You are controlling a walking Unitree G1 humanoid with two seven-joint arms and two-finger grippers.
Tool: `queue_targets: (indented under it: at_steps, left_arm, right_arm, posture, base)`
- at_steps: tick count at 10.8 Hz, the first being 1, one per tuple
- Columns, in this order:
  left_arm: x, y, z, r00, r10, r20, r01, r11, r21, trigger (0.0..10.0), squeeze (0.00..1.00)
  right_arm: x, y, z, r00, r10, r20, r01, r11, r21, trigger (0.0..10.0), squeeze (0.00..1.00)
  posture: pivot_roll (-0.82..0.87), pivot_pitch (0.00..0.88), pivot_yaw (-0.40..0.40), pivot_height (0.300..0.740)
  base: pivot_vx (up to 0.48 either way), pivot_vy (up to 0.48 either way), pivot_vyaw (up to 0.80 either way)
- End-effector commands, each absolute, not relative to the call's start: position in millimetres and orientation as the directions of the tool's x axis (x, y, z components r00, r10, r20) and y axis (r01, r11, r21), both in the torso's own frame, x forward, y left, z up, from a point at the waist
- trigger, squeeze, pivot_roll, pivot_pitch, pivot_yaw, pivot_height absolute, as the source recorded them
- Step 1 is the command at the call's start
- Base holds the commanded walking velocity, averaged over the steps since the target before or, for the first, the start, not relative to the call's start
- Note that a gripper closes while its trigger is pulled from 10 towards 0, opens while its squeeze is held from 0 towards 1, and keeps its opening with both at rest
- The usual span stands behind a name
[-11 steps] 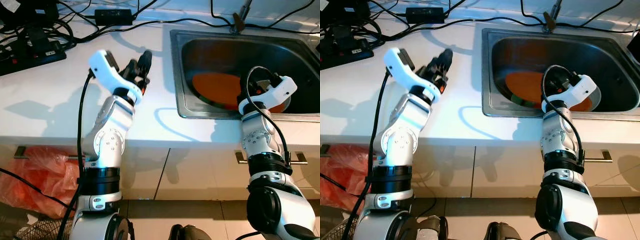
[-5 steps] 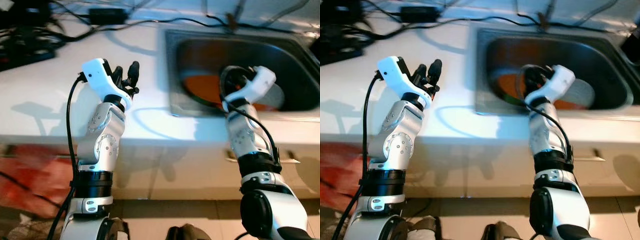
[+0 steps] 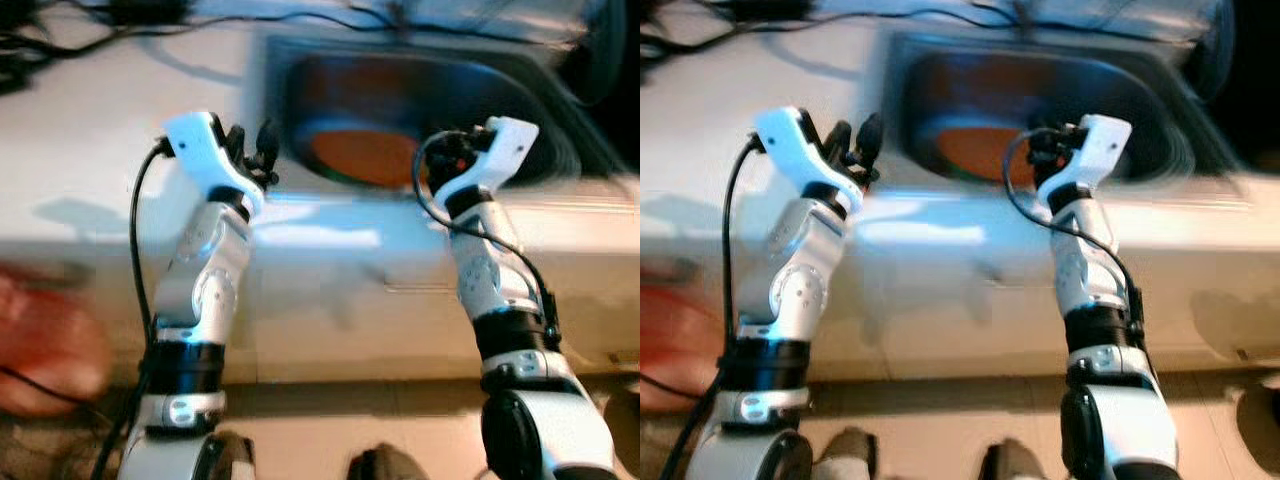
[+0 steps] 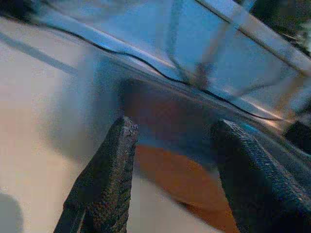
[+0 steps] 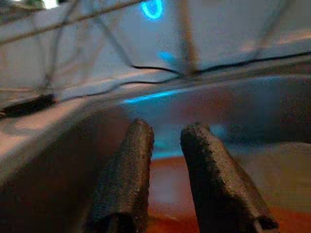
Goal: Kitchen organization
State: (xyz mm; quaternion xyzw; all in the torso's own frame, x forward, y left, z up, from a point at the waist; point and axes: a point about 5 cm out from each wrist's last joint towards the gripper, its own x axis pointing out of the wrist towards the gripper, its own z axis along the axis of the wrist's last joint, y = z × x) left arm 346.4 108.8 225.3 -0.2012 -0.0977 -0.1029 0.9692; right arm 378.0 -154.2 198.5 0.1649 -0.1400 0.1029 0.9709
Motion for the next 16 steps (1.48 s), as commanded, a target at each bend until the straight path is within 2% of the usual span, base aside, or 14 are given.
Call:
queue_targets:
  at_steps: [1, 3, 7, 16]
  left_arm:
    - [346.1, 105.9, 229.2, 0.954, -0.176, 0.243, 0.254, 0.904, -0.343, 10.0, 0.00]
    - [346.3, 106.4, 228.9, 0.954, -0.175, 0.243, 0.253, 0.906, -0.340, 10.0, 0.00]
    - [347.2, 104.8, 228.3, 0.954, -0.181, 0.241, 0.257, 0.905, -0.340, 10.0, 0.00]
    - [347.9, 107.2, 226.8, 0.956, -0.172, 0.236, 0.248, 0.906, -0.343, 10.0, 0.00]
  right_arm:
    - [377.4, -155.1, 202.1, 0.935, 0.156, 0.320, -0.251, 0.925, 0.284, 10.0, 0.00]
    - [375.8, -152.4, 202.0, 0.930, 0.177, 0.322, -0.268, 0.925, 0.268, 10.0, 0.00]
    - [372.6, -145.3, 197.1, 0.924, 0.230, 0.306, -0.306, 0.924, 0.230, 10.0, 0.00]
    - [373.2, -144.6, 190.9, 0.935, 0.239, 0.264, -0.308, 0.914, 0.265, 10.0, 0.00]
  posture:
    - [0.08, 0.147, -0.078, 0.723]
    - [0.08, 0.144, -0.078, 0.723]
    - [0.07, 0.148, -0.078, 0.723]
    - [0.07, 0.154, -0.081, 0.723]
  base:
    - [0.000, -0.480, 0.00]
    - [0.000, -0.480, 0.00]
    - [0.000, -0.480, 0.80]
    - [0.000, -0.480, -0.06]
